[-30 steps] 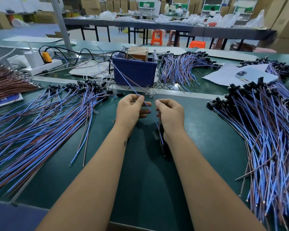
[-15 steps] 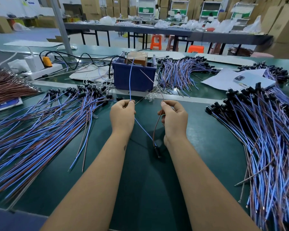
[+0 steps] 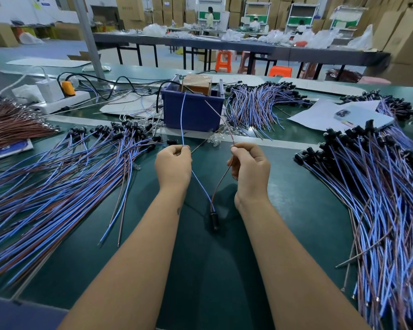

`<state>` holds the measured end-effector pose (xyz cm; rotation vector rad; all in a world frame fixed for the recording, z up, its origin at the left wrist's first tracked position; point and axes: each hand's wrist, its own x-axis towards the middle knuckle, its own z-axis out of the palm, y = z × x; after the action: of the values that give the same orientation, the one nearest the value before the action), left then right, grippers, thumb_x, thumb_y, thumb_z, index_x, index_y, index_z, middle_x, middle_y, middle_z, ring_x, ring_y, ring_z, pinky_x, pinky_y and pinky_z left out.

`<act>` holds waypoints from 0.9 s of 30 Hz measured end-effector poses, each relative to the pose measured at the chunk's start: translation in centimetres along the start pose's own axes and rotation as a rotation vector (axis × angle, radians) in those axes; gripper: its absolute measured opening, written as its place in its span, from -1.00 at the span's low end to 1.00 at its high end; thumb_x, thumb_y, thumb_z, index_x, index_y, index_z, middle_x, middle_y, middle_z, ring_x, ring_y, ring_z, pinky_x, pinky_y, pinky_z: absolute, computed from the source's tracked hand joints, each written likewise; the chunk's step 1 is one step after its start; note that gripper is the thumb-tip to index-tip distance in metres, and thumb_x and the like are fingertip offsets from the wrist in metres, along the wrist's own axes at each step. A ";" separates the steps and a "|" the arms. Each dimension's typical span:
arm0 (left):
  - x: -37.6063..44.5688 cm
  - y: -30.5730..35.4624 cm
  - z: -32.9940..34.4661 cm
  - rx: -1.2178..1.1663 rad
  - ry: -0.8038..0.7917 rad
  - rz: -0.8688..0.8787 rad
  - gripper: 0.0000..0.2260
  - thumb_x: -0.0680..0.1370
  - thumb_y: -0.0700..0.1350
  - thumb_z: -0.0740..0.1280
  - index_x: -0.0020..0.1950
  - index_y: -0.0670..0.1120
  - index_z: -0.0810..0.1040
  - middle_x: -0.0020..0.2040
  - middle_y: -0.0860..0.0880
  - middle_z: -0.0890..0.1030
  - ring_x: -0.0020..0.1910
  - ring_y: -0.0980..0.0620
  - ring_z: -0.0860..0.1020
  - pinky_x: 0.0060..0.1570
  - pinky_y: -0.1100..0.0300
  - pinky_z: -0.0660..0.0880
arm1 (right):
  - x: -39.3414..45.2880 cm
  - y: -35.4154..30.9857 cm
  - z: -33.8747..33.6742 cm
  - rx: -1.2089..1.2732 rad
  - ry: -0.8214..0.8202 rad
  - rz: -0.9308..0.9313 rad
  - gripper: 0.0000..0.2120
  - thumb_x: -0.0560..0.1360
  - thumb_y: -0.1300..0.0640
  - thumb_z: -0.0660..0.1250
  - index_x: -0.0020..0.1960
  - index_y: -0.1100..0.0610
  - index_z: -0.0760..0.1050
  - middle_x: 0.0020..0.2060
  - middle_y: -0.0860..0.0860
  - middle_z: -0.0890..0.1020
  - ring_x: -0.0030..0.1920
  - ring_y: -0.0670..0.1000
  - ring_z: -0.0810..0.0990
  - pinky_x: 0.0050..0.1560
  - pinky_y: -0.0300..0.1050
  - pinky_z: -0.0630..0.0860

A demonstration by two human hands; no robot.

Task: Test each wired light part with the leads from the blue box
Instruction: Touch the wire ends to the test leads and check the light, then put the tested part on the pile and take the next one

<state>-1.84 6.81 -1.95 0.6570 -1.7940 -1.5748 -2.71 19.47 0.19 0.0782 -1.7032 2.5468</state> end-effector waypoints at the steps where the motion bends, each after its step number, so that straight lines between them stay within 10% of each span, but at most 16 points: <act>1: 0.0 0.0 0.0 -0.009 0.001 -0.008 -0.77 0.56 -0.16 0.29 -0.29 0.00 0.54 -0.45 0.07 0.49 -0.57 0.17 0.32 -0.48 0.28 0.29 | 0.0 0.0 0.0 0.007 -0.004 0.002 -0.76 0.46 0.37 0.29 -0.30 0.10 0.50 -0.52 0.00 0.43 -0.49 -0.09 0.40 -0.51 -0.31 0.23; 27: 0.7 -0.4 0.1 -0.166 0.095 -0.064 -0.89 0.58 -0.20 0.30 -0.09 -0.16 0.60 -0.44 0.04 0.50 -0.60 0.25 0.37 -0.53 0.42 0.33 | 0.2 0.3 0.0 -0.144 0.009 0.044 -0.85 0.51 0.27 0.33 -0.21 0.10 0.54 -0.44 0.01 0.53 -0.50 -0.15 0.40 -0.48 -0.34 0.32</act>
<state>-2.36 6.29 -2.29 0.7037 -1.5677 -1.6849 -2.94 19.41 -0.07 0.0217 -1.8988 2.4411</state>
